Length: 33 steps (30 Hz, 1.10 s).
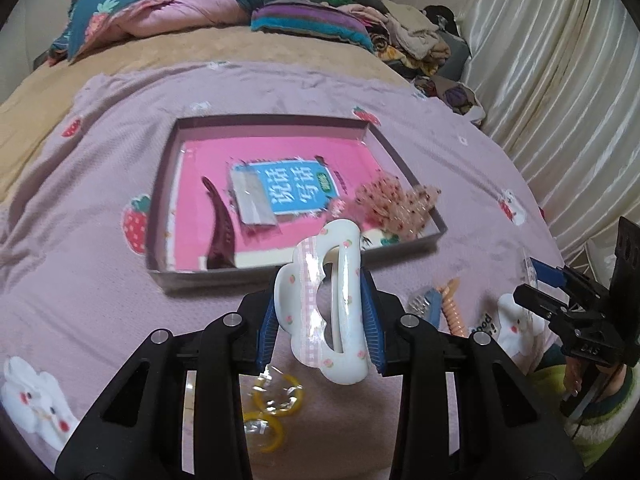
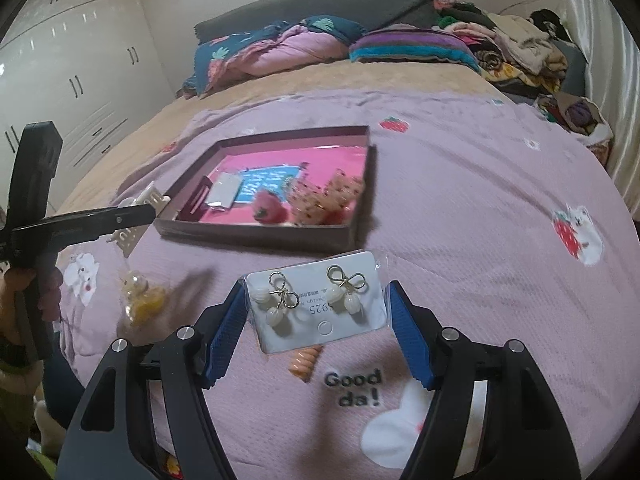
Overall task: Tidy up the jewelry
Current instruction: 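Carry the claw clip and earring card into the pink tray and release both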
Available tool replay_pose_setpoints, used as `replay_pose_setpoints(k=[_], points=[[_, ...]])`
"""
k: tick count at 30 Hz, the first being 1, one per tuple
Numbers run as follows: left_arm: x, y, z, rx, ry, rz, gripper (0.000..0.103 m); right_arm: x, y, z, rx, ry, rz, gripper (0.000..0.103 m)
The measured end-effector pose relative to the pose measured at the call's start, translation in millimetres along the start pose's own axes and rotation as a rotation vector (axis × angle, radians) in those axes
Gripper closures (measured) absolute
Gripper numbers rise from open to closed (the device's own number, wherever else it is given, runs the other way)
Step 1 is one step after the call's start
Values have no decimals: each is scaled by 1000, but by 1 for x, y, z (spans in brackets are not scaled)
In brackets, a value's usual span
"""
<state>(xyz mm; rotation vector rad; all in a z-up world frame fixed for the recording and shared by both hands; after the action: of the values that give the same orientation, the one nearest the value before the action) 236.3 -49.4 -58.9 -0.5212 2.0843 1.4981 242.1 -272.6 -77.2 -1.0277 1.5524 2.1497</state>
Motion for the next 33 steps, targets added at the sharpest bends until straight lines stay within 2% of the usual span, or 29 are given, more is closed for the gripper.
replay_pose_setpoints(k=[16,26,33], points=[[-39,3,35,-22,40,-48,75,-79,-26,34,-9,75,-61,35],[-50,-29,35,-5,39,-7,75,-125,-64,20,32,81,-52,35],[-54,-57,25,5,20,23,75,-137,-93,5,53,84,-8,35]])
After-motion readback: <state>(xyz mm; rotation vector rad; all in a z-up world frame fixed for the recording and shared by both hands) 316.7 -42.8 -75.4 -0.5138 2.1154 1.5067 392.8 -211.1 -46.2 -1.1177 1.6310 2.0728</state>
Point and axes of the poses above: each gripper's, at about its wrist camera, not at the fingertips, and y roughly against the way its jaws point, z to its left, x to its underside, the point moved 8 cm from there along -y, roughly the way its jaws point, and after that the axes turned 1 degree about x, right-handed, at the moved point
